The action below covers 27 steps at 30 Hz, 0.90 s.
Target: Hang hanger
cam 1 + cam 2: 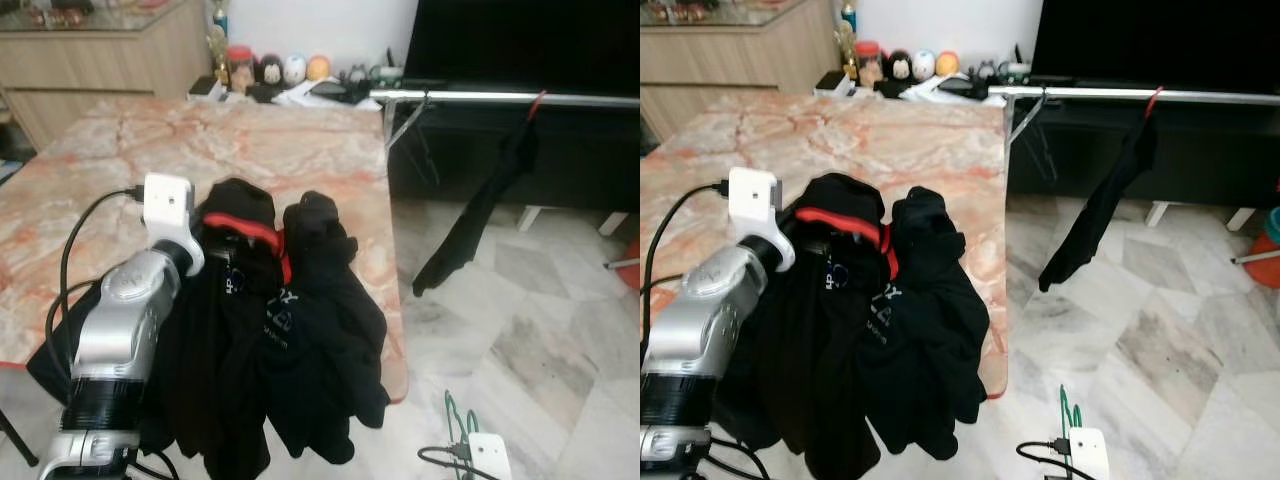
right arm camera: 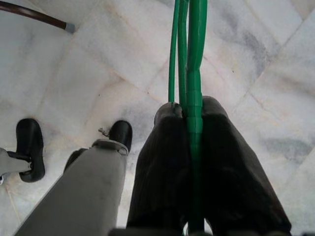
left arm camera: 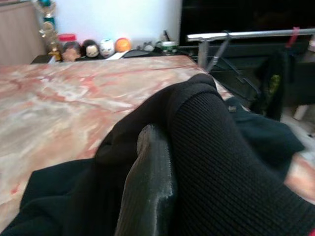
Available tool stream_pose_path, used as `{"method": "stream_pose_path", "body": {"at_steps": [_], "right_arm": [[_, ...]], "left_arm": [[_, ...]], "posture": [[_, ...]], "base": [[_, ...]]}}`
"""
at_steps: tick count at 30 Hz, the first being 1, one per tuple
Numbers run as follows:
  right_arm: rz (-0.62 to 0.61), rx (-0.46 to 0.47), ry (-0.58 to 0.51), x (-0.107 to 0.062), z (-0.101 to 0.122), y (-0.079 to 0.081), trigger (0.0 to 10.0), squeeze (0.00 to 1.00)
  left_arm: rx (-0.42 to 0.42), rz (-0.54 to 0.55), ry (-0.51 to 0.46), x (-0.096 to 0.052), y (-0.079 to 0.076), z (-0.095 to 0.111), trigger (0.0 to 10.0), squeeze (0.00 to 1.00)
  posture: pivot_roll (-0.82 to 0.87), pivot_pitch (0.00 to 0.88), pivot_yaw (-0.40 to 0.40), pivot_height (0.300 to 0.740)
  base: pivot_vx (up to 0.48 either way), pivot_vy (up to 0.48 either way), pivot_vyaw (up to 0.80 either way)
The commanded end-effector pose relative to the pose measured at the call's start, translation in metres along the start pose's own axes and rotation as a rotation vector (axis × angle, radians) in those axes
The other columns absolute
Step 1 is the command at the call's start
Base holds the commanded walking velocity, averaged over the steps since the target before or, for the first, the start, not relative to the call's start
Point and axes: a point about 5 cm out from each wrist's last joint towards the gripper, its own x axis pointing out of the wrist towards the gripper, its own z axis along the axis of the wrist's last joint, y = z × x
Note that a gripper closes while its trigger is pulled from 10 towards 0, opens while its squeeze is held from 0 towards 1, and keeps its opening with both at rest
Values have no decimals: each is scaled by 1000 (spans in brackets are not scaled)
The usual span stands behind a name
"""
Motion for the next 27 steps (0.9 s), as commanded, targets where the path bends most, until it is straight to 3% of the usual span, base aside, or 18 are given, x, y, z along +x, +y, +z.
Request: {"method": "stream_pose_path", "body": {"at_steps": [1, 4, 6, 7, 15, 19, 24, 27], "right_arm": [[0, -9, 1, 0, 0, -1, 10000, 0], [0, -8, -1, 0, 1, -1, 10000, 0], [0, -7, -1, 0, 1, -1, 10000, 0], [0, -7, -1, 0, 1, 0, 10000, 0], [-1, 1, -3, 0, 2, 0, 10000, 0], [-3, -2, -2, 0, 2, 0, 10000, 0], [-4, -20, -3, 0, 3, -1, 10000, 0], [-6, -23, -2, 0, 3, -1, 10000, 0]], "left_arm": [[-5, -100, 25, -7, -16, 0, 10000, 0], [-13, -169, 37, -14, -27, 0, 10000, 0], [-17, -192, 47, -16, -30, 0, 10000, 765], [-18, -222, 57, -17, -34, 0, 10000, 1000], [72, -278, 145, -22, -43, -10, 10000, 1000], [151, -186, 198, -18, -37, -18, 10000, 1000], [280, -162, 244, -20, -33, -24, 10000, 1000], [346, -21, 255, -18, -18, -25, 10000, 1000]], "posture": [[196, 0, -10, 732], [197, 0, -8, 732], [197, 0, -6, 732], [196, 0, -4, 732], [191, 0, 1, 732], [194, 0, -1, 732], [193, 0, -4, 732], [195, 0, -5, 732]], "base": [[0, 0, 0], [0, 0, 0], [0, 0, 0], [0, 0, 0], [0, 0, 0], [0, 0, 0], [0, 0, 0], [0, 0, 0]]}}
